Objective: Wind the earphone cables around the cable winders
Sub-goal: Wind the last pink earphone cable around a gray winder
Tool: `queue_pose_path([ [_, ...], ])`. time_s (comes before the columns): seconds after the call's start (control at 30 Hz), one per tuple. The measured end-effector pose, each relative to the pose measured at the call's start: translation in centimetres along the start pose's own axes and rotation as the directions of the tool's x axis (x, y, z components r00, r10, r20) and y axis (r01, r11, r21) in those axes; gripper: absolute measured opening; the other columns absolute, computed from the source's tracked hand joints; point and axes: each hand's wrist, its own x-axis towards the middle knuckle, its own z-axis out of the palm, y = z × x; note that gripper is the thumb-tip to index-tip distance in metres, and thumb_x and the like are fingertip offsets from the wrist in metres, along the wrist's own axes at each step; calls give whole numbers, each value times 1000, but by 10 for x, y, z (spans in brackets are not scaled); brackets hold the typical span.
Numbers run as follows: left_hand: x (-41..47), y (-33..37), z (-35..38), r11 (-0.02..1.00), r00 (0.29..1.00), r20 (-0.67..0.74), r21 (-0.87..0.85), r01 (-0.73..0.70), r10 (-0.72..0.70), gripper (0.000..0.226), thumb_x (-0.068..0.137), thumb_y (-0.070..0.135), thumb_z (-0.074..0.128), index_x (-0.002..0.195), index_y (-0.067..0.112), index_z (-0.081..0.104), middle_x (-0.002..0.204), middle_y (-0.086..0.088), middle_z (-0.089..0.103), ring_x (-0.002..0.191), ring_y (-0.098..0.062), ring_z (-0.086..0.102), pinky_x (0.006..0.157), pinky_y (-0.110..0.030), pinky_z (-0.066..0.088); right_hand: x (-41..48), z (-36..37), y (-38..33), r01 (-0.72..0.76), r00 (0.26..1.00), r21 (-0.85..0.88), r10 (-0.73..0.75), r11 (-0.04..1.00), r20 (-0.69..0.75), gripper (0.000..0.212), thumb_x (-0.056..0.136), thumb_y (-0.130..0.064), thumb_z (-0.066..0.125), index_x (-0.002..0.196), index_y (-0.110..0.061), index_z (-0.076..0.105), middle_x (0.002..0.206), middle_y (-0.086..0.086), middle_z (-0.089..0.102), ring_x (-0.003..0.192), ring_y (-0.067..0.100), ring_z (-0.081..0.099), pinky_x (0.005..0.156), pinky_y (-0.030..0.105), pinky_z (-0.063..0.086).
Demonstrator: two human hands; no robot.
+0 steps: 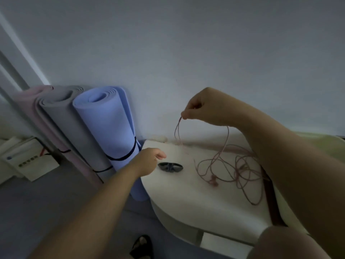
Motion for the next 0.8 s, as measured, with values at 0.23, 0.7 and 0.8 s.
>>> queue_pose_path([
  [0.23, 36, -20, 48, 928, 994, 103, 366, -72, 37, 46, 92, 12, 56, 137, 21, 48, 135, -4, 46, 119, -25, 47, 98, -40, 44, 18, 12, 24, -37, 995, 18, 36, 999, 94, 20, 92, -30, 57, 86, -17, 71, 63, -12, 63, 48, -4, 54, 49, 9, 41],
  [0.7, 32, -1, 35, 995, 971, -220, 4, 101, -97, 16, 91, 20, 59, 82, 9, 52, 69, 1, 52, 68, -18, 55, 53, -19, 35, 16, 5, 23, 6, 993, -29, -3, 1000, 121, 21, 91, -32, 60, 90, -15, 72, 64, -11, 60, 49, -4, 52, 49, 7, 37],
  [0.8, 14, 29, -1, 975, 976, -200, -217, 46, -90, 9, 91, 21, 57, 91, 12, 57, 80, -4, 66, 75, -17, 65, 70, -32, 51, 10, -9, 7, 14, 995, -27, -11, 1000, 96, 20, 92, -30, 58, 92, -15, 72, 73, -7, 65, 54, 1, 51, 55, 13, 42],
])
